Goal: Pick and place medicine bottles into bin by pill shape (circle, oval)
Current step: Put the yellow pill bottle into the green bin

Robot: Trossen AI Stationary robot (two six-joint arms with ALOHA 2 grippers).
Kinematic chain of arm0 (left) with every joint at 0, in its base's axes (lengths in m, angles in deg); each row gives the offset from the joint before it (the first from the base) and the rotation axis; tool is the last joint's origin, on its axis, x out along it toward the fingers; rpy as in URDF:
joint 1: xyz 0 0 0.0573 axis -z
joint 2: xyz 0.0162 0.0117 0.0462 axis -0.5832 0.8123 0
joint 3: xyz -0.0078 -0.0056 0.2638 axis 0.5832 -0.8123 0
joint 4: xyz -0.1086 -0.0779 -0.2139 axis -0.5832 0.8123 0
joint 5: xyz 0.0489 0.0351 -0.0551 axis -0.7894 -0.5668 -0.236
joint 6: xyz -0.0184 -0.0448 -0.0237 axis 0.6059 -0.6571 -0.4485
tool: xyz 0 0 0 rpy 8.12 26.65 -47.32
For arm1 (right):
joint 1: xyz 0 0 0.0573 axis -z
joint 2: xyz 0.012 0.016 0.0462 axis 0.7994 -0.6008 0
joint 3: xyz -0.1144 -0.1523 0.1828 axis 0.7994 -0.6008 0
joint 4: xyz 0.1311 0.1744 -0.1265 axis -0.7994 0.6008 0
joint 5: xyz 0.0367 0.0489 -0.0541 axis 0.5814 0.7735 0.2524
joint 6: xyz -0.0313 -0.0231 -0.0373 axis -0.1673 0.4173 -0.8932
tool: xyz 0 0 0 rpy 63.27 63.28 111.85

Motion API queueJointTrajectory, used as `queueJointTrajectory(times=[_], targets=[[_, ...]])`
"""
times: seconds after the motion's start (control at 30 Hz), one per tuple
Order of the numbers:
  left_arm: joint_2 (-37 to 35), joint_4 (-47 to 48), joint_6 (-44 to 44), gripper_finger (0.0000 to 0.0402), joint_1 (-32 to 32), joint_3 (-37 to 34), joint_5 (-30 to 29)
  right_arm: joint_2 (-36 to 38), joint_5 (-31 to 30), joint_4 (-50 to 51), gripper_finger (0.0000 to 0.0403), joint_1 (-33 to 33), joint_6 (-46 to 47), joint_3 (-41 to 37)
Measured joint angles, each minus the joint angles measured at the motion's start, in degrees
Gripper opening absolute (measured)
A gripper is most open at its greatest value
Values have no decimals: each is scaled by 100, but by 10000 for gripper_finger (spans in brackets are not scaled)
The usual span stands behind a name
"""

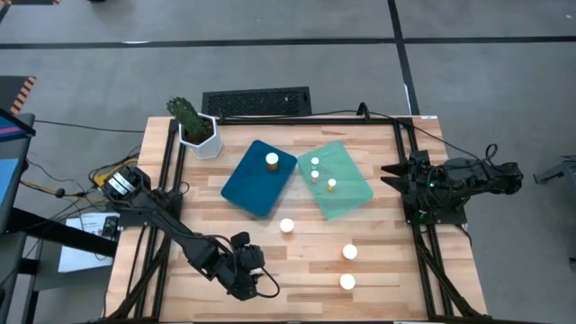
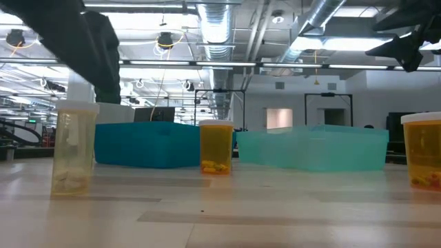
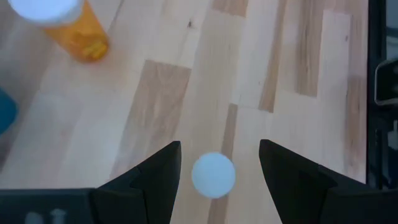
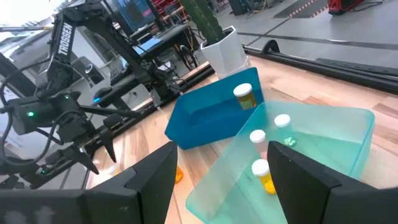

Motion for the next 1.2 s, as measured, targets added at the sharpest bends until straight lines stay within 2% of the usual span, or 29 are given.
queueJointTrajectory(times=[0.2, 0.83, 0.97, 1.2], targets=[[74, -51, 2, 211, 1, -21, 245, 0, 0, -2, 260, 0, 0, 0], [238, 76, 76, 209, -59, -15, 322, 0, 0, -21, 260, 0, -2, 0], [238, 44, 144, 188, -63, -11, 359, -2, 0, -20, 260, 0, -2, 0], [240, 28, 222, 120, -114, -11, 499, -1, -1, -20, 260, 0, -4, 1]])
